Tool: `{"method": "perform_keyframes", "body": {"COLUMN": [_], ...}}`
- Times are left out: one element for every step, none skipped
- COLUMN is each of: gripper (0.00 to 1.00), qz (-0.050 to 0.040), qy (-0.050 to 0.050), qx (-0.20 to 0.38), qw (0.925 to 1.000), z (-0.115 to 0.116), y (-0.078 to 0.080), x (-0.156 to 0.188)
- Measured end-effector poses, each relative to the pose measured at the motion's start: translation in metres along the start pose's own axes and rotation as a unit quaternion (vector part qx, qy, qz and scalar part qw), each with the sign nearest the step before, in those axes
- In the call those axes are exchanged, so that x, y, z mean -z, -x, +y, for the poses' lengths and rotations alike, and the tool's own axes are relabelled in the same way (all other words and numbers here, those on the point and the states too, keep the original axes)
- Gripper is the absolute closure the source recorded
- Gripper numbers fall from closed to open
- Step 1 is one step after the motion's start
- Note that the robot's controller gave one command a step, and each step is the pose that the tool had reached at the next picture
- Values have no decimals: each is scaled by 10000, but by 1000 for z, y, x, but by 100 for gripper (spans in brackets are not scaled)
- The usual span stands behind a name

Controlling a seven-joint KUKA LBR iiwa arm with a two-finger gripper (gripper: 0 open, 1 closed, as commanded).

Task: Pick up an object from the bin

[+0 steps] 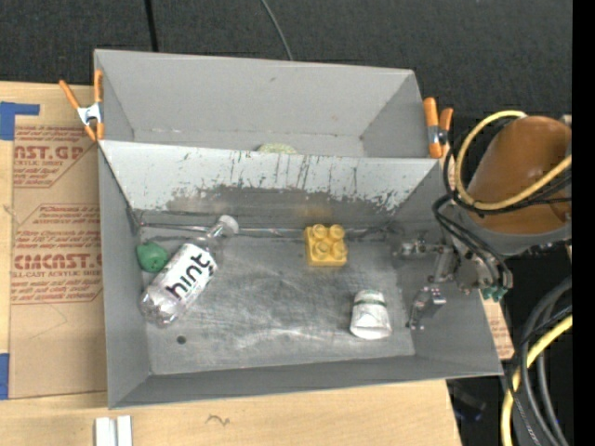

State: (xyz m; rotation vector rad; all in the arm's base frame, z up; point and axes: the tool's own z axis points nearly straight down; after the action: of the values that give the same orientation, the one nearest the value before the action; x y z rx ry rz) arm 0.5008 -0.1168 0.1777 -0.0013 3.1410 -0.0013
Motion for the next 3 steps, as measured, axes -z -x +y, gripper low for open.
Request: {"method": "perform_keyframes", "body": {"gripper": [0,0,0], "qz": [0,-44,-30], "qy": [0,-20,-11], "qx": [0,196,304], "qw": [10000,9998,9995], "z": [0,19,29], "y": [0,1,1], "x": [0,-27,-41]}}
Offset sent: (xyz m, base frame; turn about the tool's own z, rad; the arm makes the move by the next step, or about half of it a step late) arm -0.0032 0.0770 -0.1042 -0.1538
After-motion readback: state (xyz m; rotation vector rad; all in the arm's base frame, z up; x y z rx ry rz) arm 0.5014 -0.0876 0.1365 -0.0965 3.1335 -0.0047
